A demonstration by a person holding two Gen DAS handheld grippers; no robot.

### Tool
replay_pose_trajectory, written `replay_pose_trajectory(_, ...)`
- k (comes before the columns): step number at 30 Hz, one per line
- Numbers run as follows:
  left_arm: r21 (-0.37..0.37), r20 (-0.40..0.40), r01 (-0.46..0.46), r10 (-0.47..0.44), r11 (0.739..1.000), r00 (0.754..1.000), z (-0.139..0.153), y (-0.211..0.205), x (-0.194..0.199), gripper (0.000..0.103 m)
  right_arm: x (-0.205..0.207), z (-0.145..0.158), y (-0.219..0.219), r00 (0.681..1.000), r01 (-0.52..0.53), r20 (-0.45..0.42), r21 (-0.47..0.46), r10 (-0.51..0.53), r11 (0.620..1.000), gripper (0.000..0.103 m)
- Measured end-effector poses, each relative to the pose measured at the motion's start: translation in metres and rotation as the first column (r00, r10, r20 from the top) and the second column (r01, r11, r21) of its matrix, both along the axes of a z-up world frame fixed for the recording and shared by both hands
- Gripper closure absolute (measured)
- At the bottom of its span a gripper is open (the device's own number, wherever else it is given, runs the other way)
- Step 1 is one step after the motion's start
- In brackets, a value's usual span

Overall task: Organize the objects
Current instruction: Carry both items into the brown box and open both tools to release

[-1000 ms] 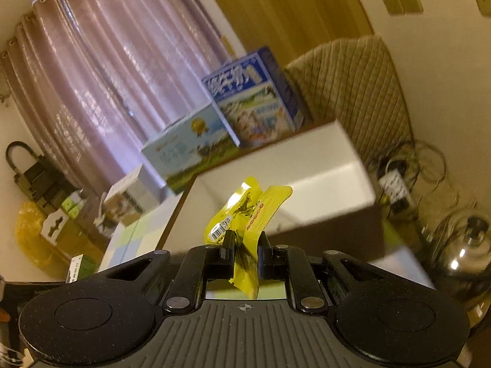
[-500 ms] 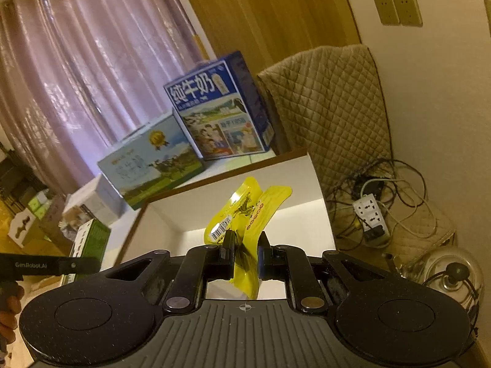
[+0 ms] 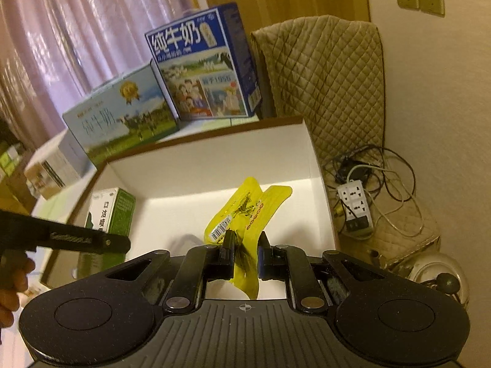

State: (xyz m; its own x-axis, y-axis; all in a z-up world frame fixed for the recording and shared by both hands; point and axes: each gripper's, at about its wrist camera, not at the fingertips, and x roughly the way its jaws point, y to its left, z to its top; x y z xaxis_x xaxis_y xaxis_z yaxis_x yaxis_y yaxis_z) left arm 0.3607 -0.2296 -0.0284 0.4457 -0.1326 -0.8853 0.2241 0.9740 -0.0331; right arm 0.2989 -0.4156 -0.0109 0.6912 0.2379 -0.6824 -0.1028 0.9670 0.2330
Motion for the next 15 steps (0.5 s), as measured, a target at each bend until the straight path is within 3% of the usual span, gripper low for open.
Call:
replay_pose_trajectory(7,-0.005,-0.038,0.014,-0.015,1.000,0.999,-0.013,-0.009,0.004,0.051,0.004,-0.007,0.001,1.000,-0.008,-0.008,-0.042,0.008,0.999,0.093)
replay_pose_trajectory(11,0.015,-0.022,0.033,-0.033,0.999,0.999,-0.011,-0.012,-0.001,0.038,0.006,-0.006,0.000,1.000,-0.008,-0.009,-0.062,0.007,0.998,0.093)
replay_pose_trajectory(15,0.014,-0.015,0.035,-0.035,0.999,0.999,-0.007,-0.009,-0.002,0.037,0.007,-0.004,0.002,1.000,-0.010,-0.007,-0.089,0.009,0.996,0.093)
